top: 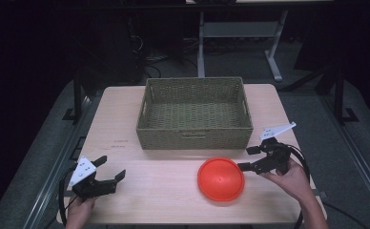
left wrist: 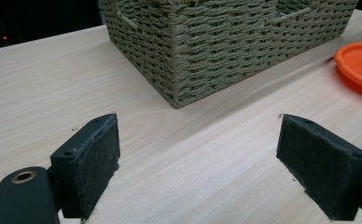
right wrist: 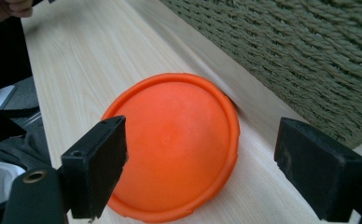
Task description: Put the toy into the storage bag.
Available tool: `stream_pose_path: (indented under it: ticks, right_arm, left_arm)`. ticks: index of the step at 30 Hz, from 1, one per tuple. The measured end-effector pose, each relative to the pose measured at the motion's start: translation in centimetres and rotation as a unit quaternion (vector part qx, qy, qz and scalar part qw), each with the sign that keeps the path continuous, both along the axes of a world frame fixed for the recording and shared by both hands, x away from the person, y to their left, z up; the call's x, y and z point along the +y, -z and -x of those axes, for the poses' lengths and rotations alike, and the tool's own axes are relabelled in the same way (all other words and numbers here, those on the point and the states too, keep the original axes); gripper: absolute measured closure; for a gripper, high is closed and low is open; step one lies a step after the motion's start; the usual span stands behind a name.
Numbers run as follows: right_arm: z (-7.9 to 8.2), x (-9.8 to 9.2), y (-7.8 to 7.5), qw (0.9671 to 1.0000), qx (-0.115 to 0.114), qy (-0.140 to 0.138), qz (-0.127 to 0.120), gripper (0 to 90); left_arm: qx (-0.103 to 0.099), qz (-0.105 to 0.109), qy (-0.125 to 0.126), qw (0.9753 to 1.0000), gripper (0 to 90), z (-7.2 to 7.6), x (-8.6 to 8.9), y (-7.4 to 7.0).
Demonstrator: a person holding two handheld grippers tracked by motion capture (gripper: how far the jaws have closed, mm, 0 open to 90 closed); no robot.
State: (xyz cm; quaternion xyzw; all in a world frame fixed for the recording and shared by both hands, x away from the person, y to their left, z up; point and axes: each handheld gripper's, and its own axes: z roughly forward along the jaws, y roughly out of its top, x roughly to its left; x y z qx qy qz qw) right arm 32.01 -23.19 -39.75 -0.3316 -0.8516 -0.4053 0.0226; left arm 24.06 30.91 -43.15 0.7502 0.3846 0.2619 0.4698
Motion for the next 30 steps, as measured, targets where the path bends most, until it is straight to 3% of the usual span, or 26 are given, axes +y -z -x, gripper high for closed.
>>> stream_pose_path:
  ticks: [16, 30]
  right_arm:
    - [-2.1, 0.6, 2.1, 0.9982, 0.053, -0.007, 0.026, 25.2]
    - [-2.6, 1.1, 4.1, 0.9948, 0.088, -0.023, 0.046, 36.2]
  left_arm:
    - [0.001, -0.003, 0.000, 1.0000, 12.7, 0.0, -0.1, 0.0]
    - [0.000, -0.004, -0.002, 1.0000, 12.7, 0.0, -0.1, 0.0]
